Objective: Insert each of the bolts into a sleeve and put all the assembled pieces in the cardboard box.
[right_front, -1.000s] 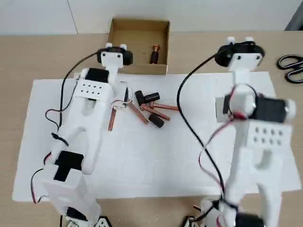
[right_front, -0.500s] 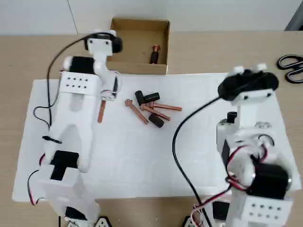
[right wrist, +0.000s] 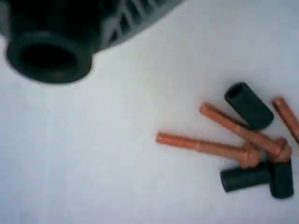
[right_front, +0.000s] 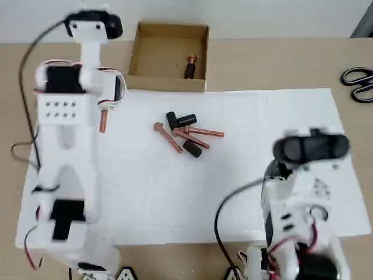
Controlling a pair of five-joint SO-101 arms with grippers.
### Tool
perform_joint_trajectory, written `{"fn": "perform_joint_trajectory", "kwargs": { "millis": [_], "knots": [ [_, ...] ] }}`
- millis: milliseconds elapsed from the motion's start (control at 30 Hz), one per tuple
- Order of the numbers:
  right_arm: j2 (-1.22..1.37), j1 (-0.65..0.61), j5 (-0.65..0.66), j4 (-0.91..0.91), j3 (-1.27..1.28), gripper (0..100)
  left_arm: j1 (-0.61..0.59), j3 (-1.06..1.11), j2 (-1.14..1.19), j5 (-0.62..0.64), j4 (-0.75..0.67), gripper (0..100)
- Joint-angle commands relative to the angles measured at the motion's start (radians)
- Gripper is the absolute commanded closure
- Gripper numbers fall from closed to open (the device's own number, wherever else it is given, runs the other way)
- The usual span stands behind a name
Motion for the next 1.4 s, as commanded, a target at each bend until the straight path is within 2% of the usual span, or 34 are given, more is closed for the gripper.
{"fn": "perform_joint_trajectory", "kwargs": {
  "millis": [0, 167, 400, 667, 767, 1067, 1233, 1367],
  "knots": [
    [-0.153, 0.002, -0.071, -0.081, 0.089, 99.4, -0.002, 0.018, -0.141, -0.037, 0.017, 99],
    [-0.326, -0.067, -0.015, -0.211, 0.279, 99.4, 0.0, 0.093, -0.212, -0.057, 0.017, 99],
    [-0.305, -0.225, 0.012, -0.364, 0.428, 99.5, 0.002, 0.225, -0.334, -0.057, 0.017, 99],
    [-0.305, -0.395, 0.012, -0.667, 0.566, 99.1, 0.025, 0.285, -0.489, -0.049, -0.005, 99],
    [-0.305, -0.472, 0.014, -0.705, 0.64, 99.1, 0.066, 0.286, -0.557, 0.04, -0.014, 99],
    [-0.305, -0.605, 0.009, -0.852, 0.795, 99.5, 0.336, 0.288, -0.677, 0.233, -0.192, 99],
    [-0.305, -0.621, 0.009, -0.935, 0.895, 99.5, 0.356, 0.43, -0.683, 0.255, -0.253, 99],
    [-0.303, -0.67, 0.009, -0.951, 0.905, 99.5, 0.358, 0.636, -0.694, 0.258, -0.407, 99]
  ]
}}
